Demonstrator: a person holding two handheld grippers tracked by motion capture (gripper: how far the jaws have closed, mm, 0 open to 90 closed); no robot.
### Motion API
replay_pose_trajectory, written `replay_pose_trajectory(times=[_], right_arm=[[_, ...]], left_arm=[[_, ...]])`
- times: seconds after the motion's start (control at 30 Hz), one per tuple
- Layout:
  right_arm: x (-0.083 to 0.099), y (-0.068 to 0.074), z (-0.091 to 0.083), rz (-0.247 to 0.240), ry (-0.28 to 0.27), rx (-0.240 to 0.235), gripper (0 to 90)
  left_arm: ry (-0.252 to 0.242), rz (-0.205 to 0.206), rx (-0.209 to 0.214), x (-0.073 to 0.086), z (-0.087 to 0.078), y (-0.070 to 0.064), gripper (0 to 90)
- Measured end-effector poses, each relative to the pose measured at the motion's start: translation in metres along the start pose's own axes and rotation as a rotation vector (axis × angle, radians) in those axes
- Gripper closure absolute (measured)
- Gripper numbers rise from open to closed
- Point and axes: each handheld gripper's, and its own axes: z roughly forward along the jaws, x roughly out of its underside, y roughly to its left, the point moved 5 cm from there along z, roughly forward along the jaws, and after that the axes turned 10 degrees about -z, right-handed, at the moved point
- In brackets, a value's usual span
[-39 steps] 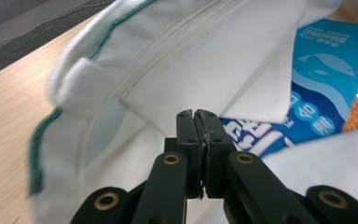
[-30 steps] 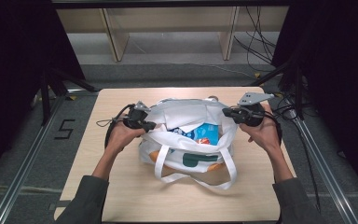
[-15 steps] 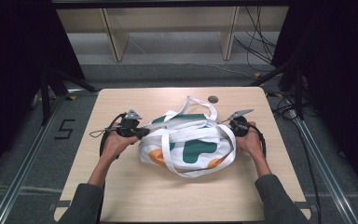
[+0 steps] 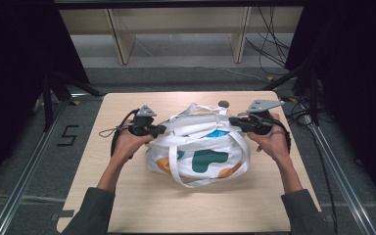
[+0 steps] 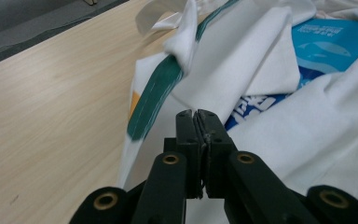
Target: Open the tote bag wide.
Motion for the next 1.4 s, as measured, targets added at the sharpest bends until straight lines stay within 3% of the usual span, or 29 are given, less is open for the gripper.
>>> replay_pose_trajectory(times=[0.03, 0.07, 0.1, 0.2, 0.33, 0.37, 0.43, 0.5, 0.57, 0.63, 0.67, 0.7, 0.73, 0.8, 0.87, 0.9, 0.93, 0.97, 1.0, 1.03, 1.1, 1.13, 1.17, 1.2, 1.27, 1.3, 1.33, 1.4], right_arm=[[-0.007, 0.011, 0.004, -0.026, -0.003, -0.014, 90.0], [-0.007, 0.011, 0.004, -0.026, -0.003, -0.014, 90.0], [-0.017, 0.035, 0.013, -0.078, 0.021, -0.063, 90.0], [-0.022, 0.061, 0.029, -0.142, 0.085, -0.101, 90.0], [-0.018, 0.064, 0.043, -0.173, 0.143, -0.066, 90.0], [-0.012, 0.069, 0.050, -0.167, 0.166, -0.097, 90.0], [-0.008, 0.072, 0.053, -0.171, 0.178, -0.107, 90.0], [0.006, 0.090, 0.056, -0.166, 0.251, -0.129, 90.0], [0.011, 0.102, 0.053, -0.192, 0.251, -0.194, 90.0], [0.014, 0.108, 0.049, -0.181, 0.265, -0.216, 90.0], [0.017, 0.117, 0.044, -0.214, 0.278, -0.263, 90.0], [0.019, 0.122, 0.042, -0.217, 0.287, -0.297, 90.0], [0.018, 0.124, 0.042, -0.223, 0.284, -0.309, 90.0], [0.008, 0.123, 0.040, -0.238, 0.264, -0.278, 90.0], [-0.010, 0.113, 0.039, -0.221, 0.193, -0.221, 90.0], [-0.010, 0.113, 0.039, -0.221, 0.193, -0.221, 90.0], [-0.019, 0.108, 0.039, -0.215, 0.173, -0.192, 90.0], [-0.035, 0.097, 0.047, -0.213, 0.141, -0.131, 90.0], [-0.035, 0.097, 0.047, -0.213, 0.141, -0.131, 90.0], [-0.041, 0.090, 0.061, -0.203, 0.162, -0.089, 90.0], [-0.040, 0.085, 0.077, -0.205, 0.187, -0.061, 90.0], [-0.040, 0.085, 0.077, -0.205, 0.187, -0.061, 90.0], [-0.033, 0.083, 0.090, -0.175, 0.239, -0.066, 90.0], [-0.030, 0.081, 0.095, -0.172, 0.244, -0.050, 90.0], [-0.025, 0.078, 0.101, -0.170, 0.270, -0.050, 90.0], [-0.024, 0.079, 0.102, -0.154, 0.285, -0.059, 90.0], [-0.023, 0.081, 0.104, -0.169, 0.289, -0.082, 90.0], [-0.023, 0.085, 0.104, -0.189, 0.293, -0.132, 90.0]], left_arm=[[0.012, 0.003, 0.002, -0.003, 0.003, -0.001, 87.0], [0.012, 0.003, 0.002, -0.003, 0.003, -0.001, 86.9], [0.024, -0.003, -0.011, -0.007, 0.010, 0.000, 86.8], [0.051, -0.016, 0.000, -0.009, 0.020, -0.001, 86.9], [0.085, -0.018, 0.013, -0.008, 0.029, -0.003, 86.9], [0.109, -0.019, 0.016, -0.006, 0.036, -0.002, 86.9], [0.117, -0.028, 0.011, -0.006, 0.040, -0.001, 87.1], [0.138, -0.039, -0.003, -0.007, 0.048, 0.003, 88.2], [0.146, -0.043, -0.005, -0.007, 0.050, 0.005, 89.1], [0.157, -0.057, -0.023, -0.008, 0.054, 0.009, 89.1], [0.161, -0.063, -0.037, -0.009, 0.057, 0.011, 89.2], [0.162, -0.065, -0.041, -0.009, 0.057, 0.010, 89.1], [0.167, -0.059, -0.044, -0.009, 0.057, 0.011, 89.1], [0.164, -0.055, -0.038, -0.009, 0.055, 0.009, 89.1], [0.162, -0.047, -0.034, -0.009, 0.053, 0.008, 89.1], [0.162, -0.047, -0.034, -0.009, 0.053, 0.008, 89.0], [0.176, -0.046, -0.030, -0.010, 0.051, 0.007, 89.0], [0.164, -0.045, -0.025, -0.010, 0.051, 0.007, 88.9], [0.164, -0.045, -0.025, -0.010, 0.051, 0.007, 88.9], [0.160, -0.053, -0.022, -0.010, 0.050, 0.007, 89.0], [0.151, -0.061, -0.001, -0.008, 0.049, 0.007, 89.0], [0.151, -0.061, -0.001, -0.008, 0.049, 0.007, 89.0], [0.152, -0.057, 0.010, -0.008, 0.048, 0.007, 89.1], [0.145, -0.065, 0.034, -0.007, 0.046, 0.005, 89.1], [0.150, -0.058, 0.042, -0.006, 0.045, 0.001, 89.1], [0.150, -0.058, 0.042, -0.006, 0.045, 0.001, 89.1], [0.169, -0.032, 0.030, -0.005, 0.046, 0.002, 89.1], [0.175, -0.051, 0.029, -0.004, 0.051, 0.001, 89.2]])
